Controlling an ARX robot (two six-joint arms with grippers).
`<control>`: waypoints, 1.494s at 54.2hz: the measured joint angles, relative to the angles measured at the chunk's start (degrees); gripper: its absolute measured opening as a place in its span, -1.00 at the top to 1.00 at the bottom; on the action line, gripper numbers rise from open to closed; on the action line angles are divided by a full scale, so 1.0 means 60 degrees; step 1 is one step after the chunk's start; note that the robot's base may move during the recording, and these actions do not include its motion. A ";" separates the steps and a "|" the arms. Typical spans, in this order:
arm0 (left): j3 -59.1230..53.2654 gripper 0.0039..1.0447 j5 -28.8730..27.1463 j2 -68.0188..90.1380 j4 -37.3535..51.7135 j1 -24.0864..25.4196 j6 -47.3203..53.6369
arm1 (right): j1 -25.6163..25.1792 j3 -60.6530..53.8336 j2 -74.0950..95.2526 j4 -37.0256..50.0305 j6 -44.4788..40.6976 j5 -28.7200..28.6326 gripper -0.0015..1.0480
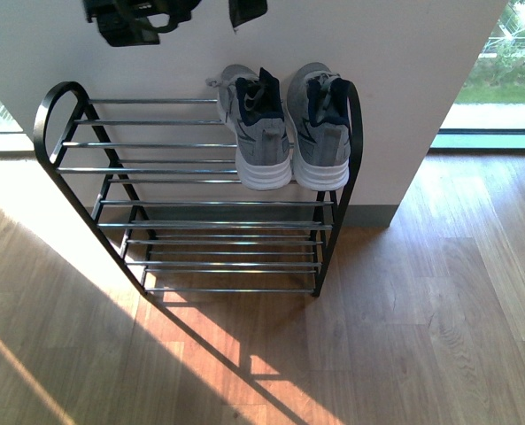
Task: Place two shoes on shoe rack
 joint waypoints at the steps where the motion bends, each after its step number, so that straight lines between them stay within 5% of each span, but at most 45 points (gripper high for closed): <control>1: -0.0208 -0.83 -0.0040 -0.0142 0.0102 0.0015 0.0033 | 0.0000 0.0000 0.0000 0.0000 0.0004 0.0000 -0.82; 11: -0.4969 -0.83 -0.1064 -0.4182 0.2040 0.0368 0.0787 | 0.0000 0.0000 0.0000 0.0000 0.0000 -0.0004 -0.82; 20: -0.8626 -0.83 -0.1945 -0.8455 0.1504 0.0758 0.0645 | 0.0000 0.0000 0.0000 0.0000 0.0004 -0.0004 -0.82; 33: -0.9970 -0.81 -0.2138 -1.0896 0.0914 0.1013 0.0586 | 0.0000 0.0000 0.0000 0.0000 0.0004 -0.0004 -0.82; 39: -1.1970 -0.44 -0.0047 -1.1111 0.5836 0.1464 0.2535 | 0.0000 0.0000 -0.0004 0.0000 0.0004 0.0000 -0.82; 47: -1.3351 -0.03 0.0517 -1.1806 0.8590 0.1803 0.3807 | 0.0000 0.0000 -0.0004 0.0000 0.0004 0.0004 -0.82; 61: -1.4728 0.97 0.1133 -1.3406 0.8550 0.2466 0.4324 | 0.0000 0.0000 -0.0004 0.0000 0.0004 0.0000 -0.82; 81: -1.5599 0.98 0.2084 -1.5384 0.7479 0.3475 0.4390 | 0.0000 0.0000 -0.0004 0.0000 0.0004 0.0000 -0.82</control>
